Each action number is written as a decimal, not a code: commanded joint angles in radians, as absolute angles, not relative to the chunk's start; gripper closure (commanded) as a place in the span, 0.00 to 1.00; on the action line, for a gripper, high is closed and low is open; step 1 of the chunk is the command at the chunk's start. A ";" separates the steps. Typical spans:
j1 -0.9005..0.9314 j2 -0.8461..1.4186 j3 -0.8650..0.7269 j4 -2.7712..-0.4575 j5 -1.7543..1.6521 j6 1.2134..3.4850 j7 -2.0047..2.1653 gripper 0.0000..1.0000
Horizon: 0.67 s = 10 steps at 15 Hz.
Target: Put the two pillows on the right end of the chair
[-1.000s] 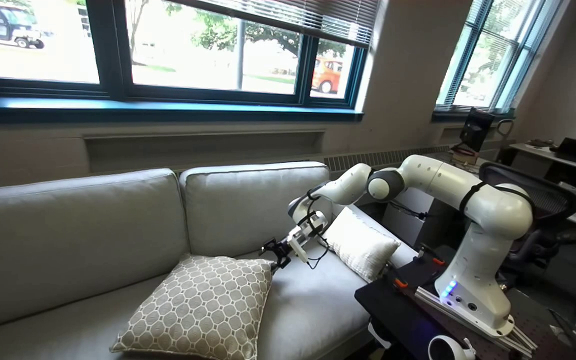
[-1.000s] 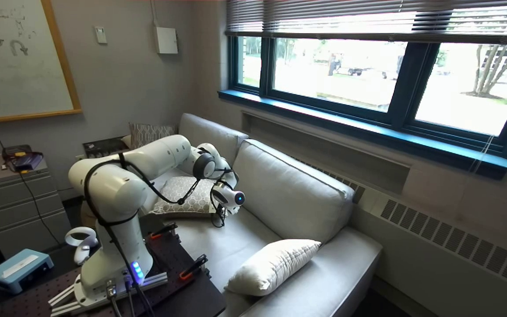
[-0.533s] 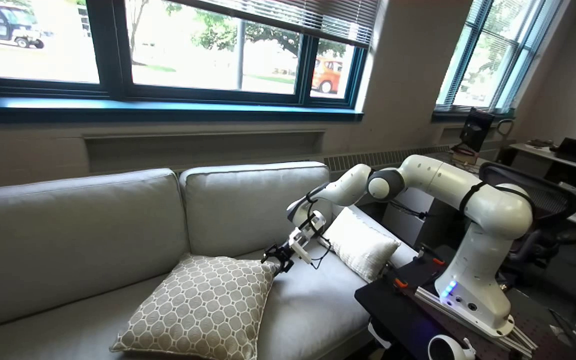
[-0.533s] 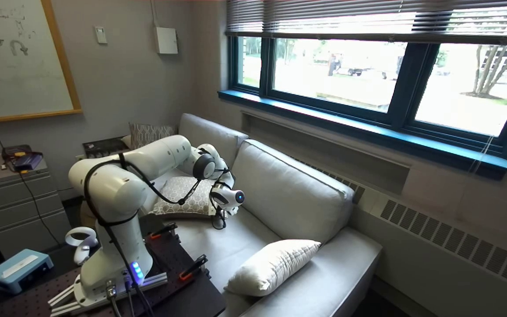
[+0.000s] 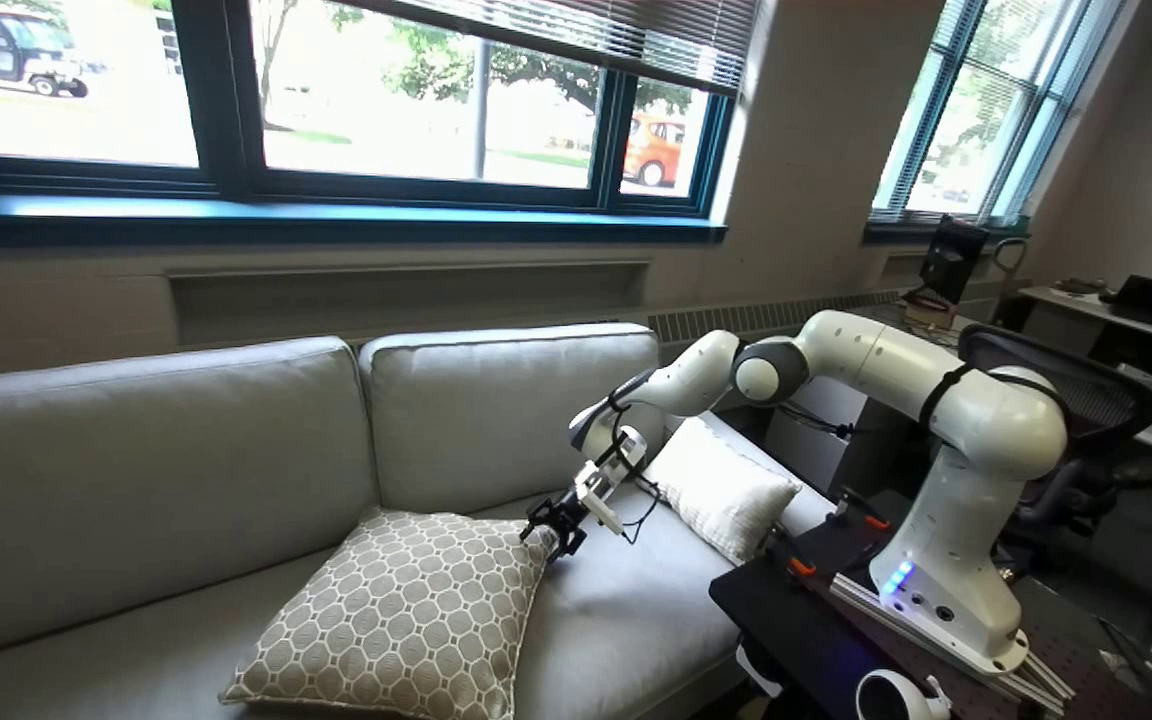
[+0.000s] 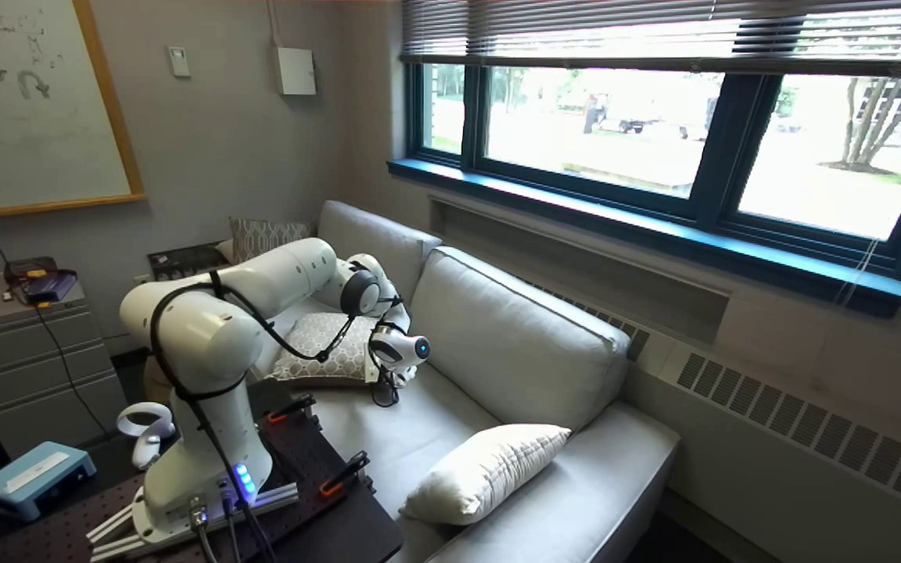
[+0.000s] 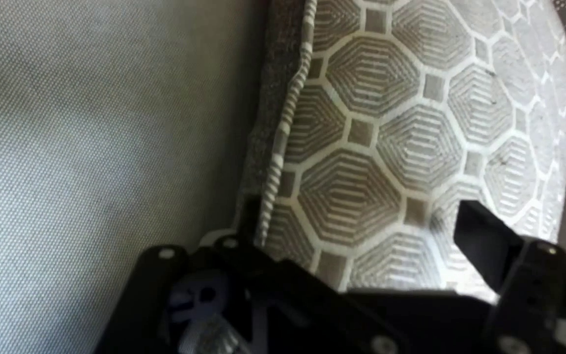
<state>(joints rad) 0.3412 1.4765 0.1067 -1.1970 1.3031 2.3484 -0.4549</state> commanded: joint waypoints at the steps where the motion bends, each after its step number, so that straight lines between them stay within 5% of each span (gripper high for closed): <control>1: 0.334 1.477 0.149 -1.204 1.198 2.353 -0.427 0.25; 2: 0.398 1.477 0.074 -1.194 1.259 2.304 -0.434 0.25; 10: 0.370 1.477 0.155 -1.211 1.052 2.368 -0.389 0.87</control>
